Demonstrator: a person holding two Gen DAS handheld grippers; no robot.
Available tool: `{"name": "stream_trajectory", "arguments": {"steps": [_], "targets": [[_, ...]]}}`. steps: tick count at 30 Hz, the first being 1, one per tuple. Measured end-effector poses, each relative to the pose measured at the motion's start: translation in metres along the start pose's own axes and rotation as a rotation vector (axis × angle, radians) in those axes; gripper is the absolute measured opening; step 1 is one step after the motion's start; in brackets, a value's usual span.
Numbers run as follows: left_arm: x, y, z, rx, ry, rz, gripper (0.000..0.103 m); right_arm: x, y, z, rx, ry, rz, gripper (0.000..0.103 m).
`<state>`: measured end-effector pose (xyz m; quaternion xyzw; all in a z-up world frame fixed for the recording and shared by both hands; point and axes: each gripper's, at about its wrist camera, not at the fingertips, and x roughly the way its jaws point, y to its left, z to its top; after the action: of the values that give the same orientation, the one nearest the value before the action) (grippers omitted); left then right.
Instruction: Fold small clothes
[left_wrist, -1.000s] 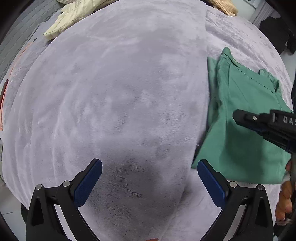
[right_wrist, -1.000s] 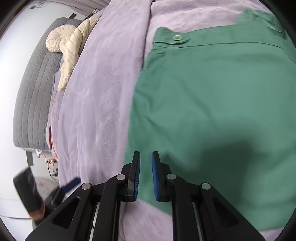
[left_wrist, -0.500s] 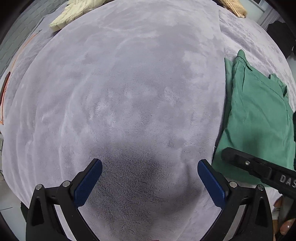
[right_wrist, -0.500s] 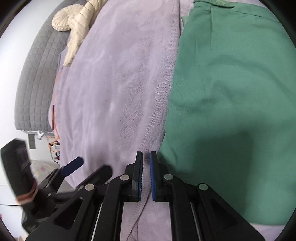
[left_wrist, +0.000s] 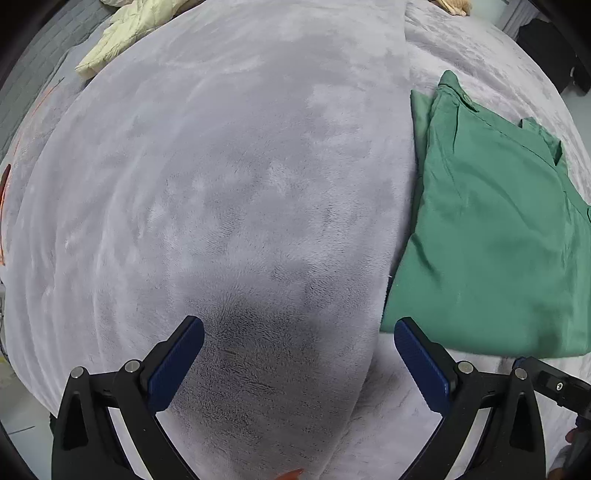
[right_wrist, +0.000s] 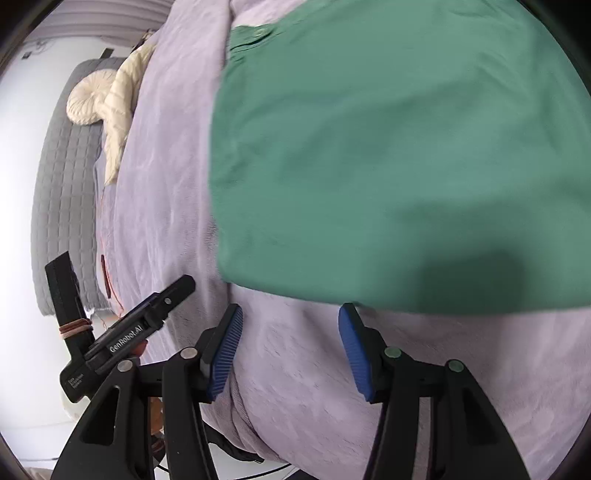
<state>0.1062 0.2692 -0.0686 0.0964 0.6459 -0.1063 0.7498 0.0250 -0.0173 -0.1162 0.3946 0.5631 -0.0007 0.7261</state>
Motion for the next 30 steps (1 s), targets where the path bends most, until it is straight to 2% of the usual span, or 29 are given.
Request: {"name": "stream_trajectory", "arguments": {"steps": [5, 8, 14, 18, 21, 25, 28, 30], "targets": [[-0.005, -0.017, -0.004, 0.001, -0.004, -0.005, 0.103, -0.013, -0.025, -0.011, 0.066, -0.016, 0.007, 0.065], [-0.008, -0.029, -0.006, 0.018, 0.000, -0.010, 0.103, -0.024, -0.034, -0.016, 0.083, -0.049, 0.018, 0.073], [-0.004, -0.055, -0.008, 0.048, 0.002, -0.012, 0.103, -0.033, -0.048, -0.017, 0.143, -0.095, 0.049, 0.073], [-0.001, -0.078, -0.001, 0.096, -0.012, 0.034, 0.103, -0.035, -0.059, -0.019, 0.201, -0.116, 0.067, 0.073], [0.007, -0.088, 0.005, 0.115, 0.016, -0.001, 0.103, -0.036, -0.071, -0.021, 0.252, -0.131, 0.082, 0.073], [0.020, -0.098, 0.011, 0.136, 0.028, -0.003, 0.103, -0.031, -0.088, -0.027, 0.326, -0.138, 0.130, 0.073], [0.032, -0.100, 0.016, 0.129, 0.046, -0.043, 0.103, -0.023, -0.094, -0.028, 0.370, -0.158, 0.192, 0.073], [0.039, -0.100, 0.023, 0.108, 0.060, -0.098, 0.103, -0.018, -0.095, -0.025, 0.393, -0.181, 0.240, 0.073]]}}
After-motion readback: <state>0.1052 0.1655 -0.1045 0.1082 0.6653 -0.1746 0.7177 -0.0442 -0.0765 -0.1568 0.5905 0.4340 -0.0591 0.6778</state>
